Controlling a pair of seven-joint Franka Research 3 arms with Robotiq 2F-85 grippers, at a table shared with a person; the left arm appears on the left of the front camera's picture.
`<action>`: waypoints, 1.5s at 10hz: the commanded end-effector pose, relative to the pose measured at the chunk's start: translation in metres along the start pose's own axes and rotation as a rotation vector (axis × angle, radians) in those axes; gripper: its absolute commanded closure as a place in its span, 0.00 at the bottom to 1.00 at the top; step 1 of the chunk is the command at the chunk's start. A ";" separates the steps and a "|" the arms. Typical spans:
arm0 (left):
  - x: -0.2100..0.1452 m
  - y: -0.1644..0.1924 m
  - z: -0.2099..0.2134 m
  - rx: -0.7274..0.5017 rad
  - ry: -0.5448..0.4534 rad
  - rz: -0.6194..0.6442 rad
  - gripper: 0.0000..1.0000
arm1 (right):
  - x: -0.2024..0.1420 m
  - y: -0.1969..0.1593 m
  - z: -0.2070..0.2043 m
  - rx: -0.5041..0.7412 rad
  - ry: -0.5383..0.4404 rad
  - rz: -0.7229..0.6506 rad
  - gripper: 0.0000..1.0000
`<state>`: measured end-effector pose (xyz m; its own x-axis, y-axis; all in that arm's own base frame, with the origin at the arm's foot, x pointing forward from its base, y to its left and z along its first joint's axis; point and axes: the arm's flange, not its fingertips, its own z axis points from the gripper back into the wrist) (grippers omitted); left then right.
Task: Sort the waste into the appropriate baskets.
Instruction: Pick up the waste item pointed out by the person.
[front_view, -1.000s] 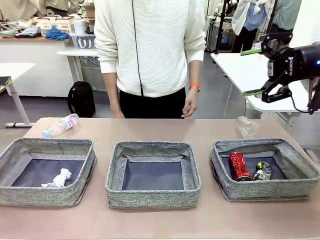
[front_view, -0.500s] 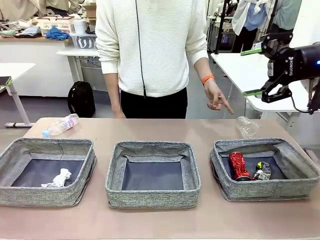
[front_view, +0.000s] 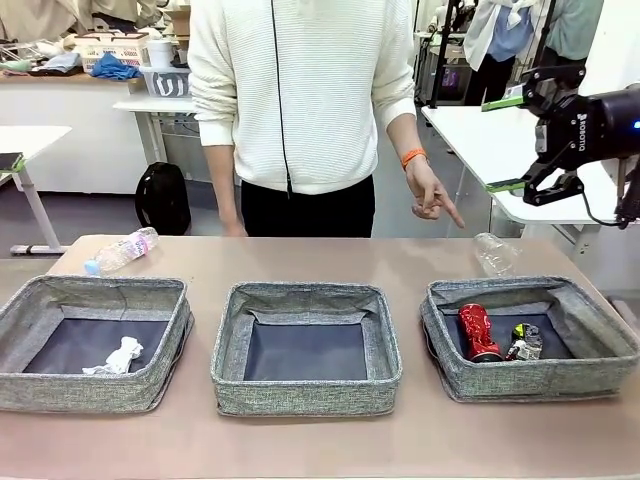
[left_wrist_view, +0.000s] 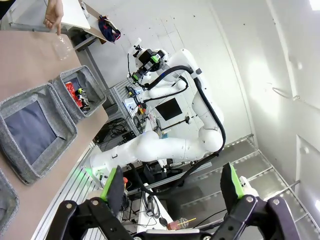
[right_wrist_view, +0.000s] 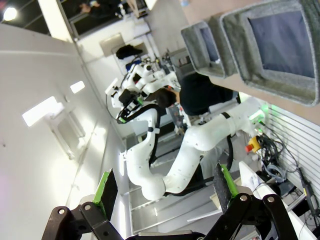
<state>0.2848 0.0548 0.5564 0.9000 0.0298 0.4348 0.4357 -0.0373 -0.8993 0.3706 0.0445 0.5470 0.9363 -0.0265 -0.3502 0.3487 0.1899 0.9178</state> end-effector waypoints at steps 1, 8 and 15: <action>0.000 0.000 0.000 -0.012 0.003 -0.025 0.00 | -0.002 0.003 0.001 -0.007 -0.002 -0.014 0.00; 0.000 0.000 0.000 -0.012 0.003 -0.025 0.00 | -0.002 0.011 0.014 -1.179 -0.385 0.799 0.00; 0.000 0.000 0.000 -0.012 0.003 -0.025 0.00 | 0.004 0.032 0.038 -1.225 -0.397 0.824 0.00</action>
<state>0.2849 0.0550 0.5561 0.9002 0.0305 0.4343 0.4352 -0.0358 -0.8996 0.3852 0.0150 0.5794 0.8712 0.2919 0.3948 -0.3428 0.9372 0.0636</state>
